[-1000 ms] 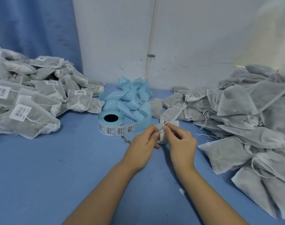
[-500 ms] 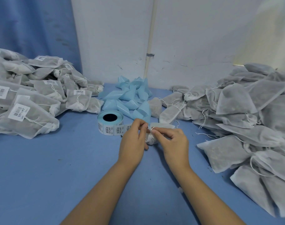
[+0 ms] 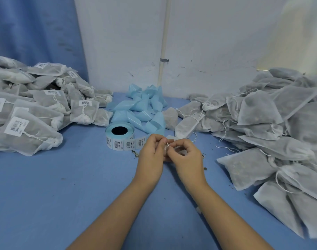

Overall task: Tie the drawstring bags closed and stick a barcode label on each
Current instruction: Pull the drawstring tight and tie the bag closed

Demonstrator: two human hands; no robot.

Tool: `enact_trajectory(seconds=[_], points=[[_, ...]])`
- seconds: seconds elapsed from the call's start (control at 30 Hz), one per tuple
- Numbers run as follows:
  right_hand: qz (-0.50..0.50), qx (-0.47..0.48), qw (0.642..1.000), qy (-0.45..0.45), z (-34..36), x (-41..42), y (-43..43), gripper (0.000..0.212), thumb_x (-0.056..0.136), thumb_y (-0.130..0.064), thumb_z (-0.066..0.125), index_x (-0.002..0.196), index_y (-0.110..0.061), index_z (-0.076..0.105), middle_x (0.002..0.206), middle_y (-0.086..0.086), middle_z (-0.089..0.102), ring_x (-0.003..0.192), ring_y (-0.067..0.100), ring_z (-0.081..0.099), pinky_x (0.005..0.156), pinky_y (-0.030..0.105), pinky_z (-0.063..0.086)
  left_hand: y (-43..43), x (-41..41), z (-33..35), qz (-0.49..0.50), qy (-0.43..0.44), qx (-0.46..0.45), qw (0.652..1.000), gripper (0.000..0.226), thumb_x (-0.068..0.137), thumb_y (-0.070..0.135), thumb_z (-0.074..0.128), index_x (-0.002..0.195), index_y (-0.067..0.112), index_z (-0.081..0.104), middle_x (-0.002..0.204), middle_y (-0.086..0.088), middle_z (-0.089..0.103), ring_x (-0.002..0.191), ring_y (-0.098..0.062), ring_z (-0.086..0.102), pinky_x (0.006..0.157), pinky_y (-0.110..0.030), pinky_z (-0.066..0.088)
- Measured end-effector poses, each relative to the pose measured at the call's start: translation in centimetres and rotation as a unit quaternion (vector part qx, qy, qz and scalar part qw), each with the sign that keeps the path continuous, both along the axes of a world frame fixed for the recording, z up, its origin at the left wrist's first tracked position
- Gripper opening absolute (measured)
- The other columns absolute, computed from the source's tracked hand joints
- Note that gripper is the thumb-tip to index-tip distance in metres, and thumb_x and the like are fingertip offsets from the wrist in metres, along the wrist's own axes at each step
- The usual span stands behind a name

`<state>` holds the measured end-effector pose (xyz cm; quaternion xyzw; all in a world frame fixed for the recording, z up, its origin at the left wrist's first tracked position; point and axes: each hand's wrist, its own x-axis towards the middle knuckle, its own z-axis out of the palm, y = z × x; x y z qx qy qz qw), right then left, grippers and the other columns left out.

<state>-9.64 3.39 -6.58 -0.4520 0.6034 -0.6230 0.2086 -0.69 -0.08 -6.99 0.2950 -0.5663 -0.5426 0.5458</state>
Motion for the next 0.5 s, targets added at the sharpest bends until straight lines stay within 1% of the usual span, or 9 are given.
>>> enact_trajectory(seconds=[0.03, 0.1, 0.17, 0.23, 0.27, 0.33, 0.4, 0.5], points=[[0.019, -0.009, 0.999, -0.042, 0.2, 0.1, 0.0, 0.012, 0.080, -0.002, 0.067, 0.073, -0.012, 0.063, 0.082, 0.006, 0.068, 0.071, 0.010, 0.065, 0.065, 0.019, 0.051, -0.1, 0.1, 0.0, -0.009, 0.002, -0.002, 1.000, 0.018, 0.099, 0.007, 0.045, 0.086, 0.014, 0.055, 0.087, 0.001, 0.071, 0.076, -0.010, 0.069, 0.063, -0.018, 0.052], [0.031, -0.023, 0.996, -0.086, 0.4, 0.2, 0.1, 0.016, 0.082, 0.003, 0.065, 0.072, -0.009, 0.062, 0.083, 0.006, 0.065, 0.063, 0.000, 0.063, 0.058, 0.011, 0.048, -0.4, 0.3, 0.0, -0.010, -0.014, -0.025, 1.000, 0.018, 0.099, 0.007, 0.046, 0.085, 0.014, 0.056, 0.084, 0.005, 0.071, 0.074, -0.006, 0.069, 0.064, -0.015, 0.051], [0.028, -0.021, 0.993, -0.110, 0.6, 0.1, 0.0, 0.018, 0.082, 0.002, 0.067, 0.070, -0.011, 0.063, 0.089, 0.006, 0.061, 0.067, -0.002, 0.061, 0.060, 0.008, 0.046, -0.7, 0.5, -0.1, 0.009, -0.046, -0.055, 0.997, 0.018, 0.098, 0.009, 0.048, 0.084, 0.016, 0.058, 0.083, 0.004, 0.070, 0.075, -0.003, 0.067, 0.067, -0.014, 0.050], [0.053, 0.004, 0.987, -0.154, 0.7, -0.1, 0.0, 0.016, 0.083, -0.003, 0.066, 0.070, -0.013, 0.064, 0.086, 0.006, 0.066, 0.073, 0.006, 0.063, 0.066, 0.011, 0.048, -1.0, 0.8, -0.1, 0.023, -0.070, -0.077, 0.994, 0.017, 0.097, 0.010, 0.050, 0.084, 0.017, 0.059, 0.083, 0.004, 0.069, 0.076, -0.004, 0.064, 0.072, -0.015, 0.049], [0.084, 0.018, 0.978, -0.187, 0.9, -0.2, 0.0, 0.015, 0.084, -0.004, 0.064, 0.071, -0.012, 0.065, 0.081, 0.005, 0.070, 0.073, 0.009, 0.065, 0.067, 0.013, 0.050, -1.0, 0.8, -0.1, 0.024, -0.078, -0.087, 0.993, 0.017, 0.096, 0.010, 0.051, 0.084, 0.017, 0.060, 0.080, 0.008, 0.069, 0.075, -0.002, 0.063, 0.072, -0.014, 0.047], [0.141, 0.023, 0.958, -0.249, 1.2, -0.5, 0.1, 0.018, 0.087, -0.004, 0.057, 0.072, -0.008, 0.066, 0.072, 0.003, 0.072, 0.068, 0.009, 0.067, 0.065, 0.015, 0.051, -0.9, 0.9, 0.0, 0.023, -0.093, -0.104, 0.990, 0.018, 0.095, 0.010, 0.053, 0.083, 0.019, 0.062, 0.075, 0.016, 0.066, 0.072, 0.002, 0.060, 0.070, -0.009, 0.043], [0.161, 0.011, 0.942, -0.294, 1.4, -0.8, 0.1, 0.024, 0.090, -0.001, 0.052, 0.071, -0.007, 0.066, 0.067, 0.001, 0.068, 0.063, 0.008, 0.063, 0.063, 0.016, 0.050, -0.9, 0.9, 0.0, 0.024, -0.106, -0.111, 0.988, 0.017, 0.095, 0.012, 0.054, 0.084, 0.021, 0.064, 0.075, 0.015, 0.066, 0.073, 0.000, 0.059, 0.071, -0.010, 0.043], [0.159, 0.009, 0.932, -0.327, 1.2, -1.3, 0.0, 0.020, 0.089, -0.003, 0.052, 0.074, -0.006, 0.065, 0.071, 0.002, 0.063, 0.066, 0.010, 0.054, 0.070, 0.021, 0.046, -0.8, 0.9, 0.1, 0.026, -0.122, -0.108, 0.986, 0.015, 0.095, 0.015, 0.055, 0.086, 0.020, 0.067, 0.079, 0.010, 0.067, 0.076, -0.005, 0.061, 0.073, -0.015, 0.046]])
